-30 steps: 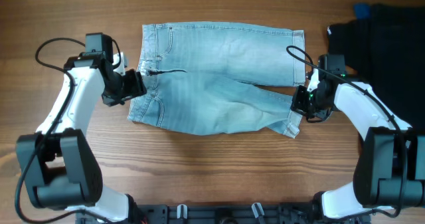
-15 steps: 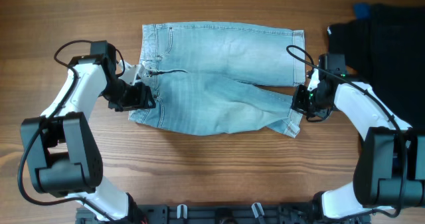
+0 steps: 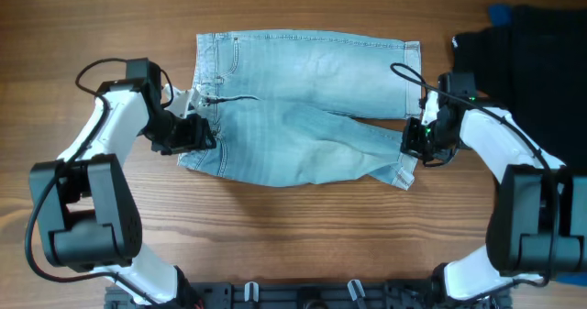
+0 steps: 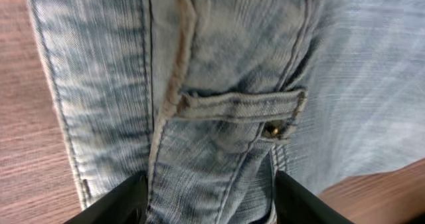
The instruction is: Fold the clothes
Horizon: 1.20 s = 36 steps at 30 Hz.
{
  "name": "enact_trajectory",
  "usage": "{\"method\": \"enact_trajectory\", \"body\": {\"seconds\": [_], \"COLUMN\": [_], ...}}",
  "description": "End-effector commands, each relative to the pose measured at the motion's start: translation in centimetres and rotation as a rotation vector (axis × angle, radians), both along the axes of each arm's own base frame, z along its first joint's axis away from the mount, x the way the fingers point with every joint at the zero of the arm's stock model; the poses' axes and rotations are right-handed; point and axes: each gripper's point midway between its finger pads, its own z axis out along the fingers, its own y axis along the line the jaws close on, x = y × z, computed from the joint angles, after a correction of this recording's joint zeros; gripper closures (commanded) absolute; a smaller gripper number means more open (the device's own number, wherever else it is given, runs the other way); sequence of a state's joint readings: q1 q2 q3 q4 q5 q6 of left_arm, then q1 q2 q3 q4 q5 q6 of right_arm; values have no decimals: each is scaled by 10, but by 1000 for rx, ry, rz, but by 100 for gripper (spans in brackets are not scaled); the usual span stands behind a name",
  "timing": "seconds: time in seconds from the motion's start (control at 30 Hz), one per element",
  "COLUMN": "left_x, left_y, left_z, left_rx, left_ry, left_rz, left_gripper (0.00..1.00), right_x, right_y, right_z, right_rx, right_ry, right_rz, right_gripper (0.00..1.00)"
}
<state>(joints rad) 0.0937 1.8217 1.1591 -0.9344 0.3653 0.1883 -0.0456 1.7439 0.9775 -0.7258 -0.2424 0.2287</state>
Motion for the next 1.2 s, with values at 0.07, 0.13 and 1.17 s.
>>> {"method": "enact_trajectory", "body": {"seconds": [0.07,0.13,1.17], "left_x": [-13,-15,63], "left_y": [-2,4,-12], "left_z": [-12,-15,3], "left_rx": [-19,20,-112], "left_ry": [49,66,-67], "left_rz": [21,46,240], "left_gripper": [55,69,60], "right_x": [4,7,97], "right_y": [-20,-23,-77], "right_z": [-26,-36,102], "right_rx": [-117,-136,-214], "right_ry": [16,18,-261], "right_rz": [8,8,-72], "right_gripper": [96,95,1]}}
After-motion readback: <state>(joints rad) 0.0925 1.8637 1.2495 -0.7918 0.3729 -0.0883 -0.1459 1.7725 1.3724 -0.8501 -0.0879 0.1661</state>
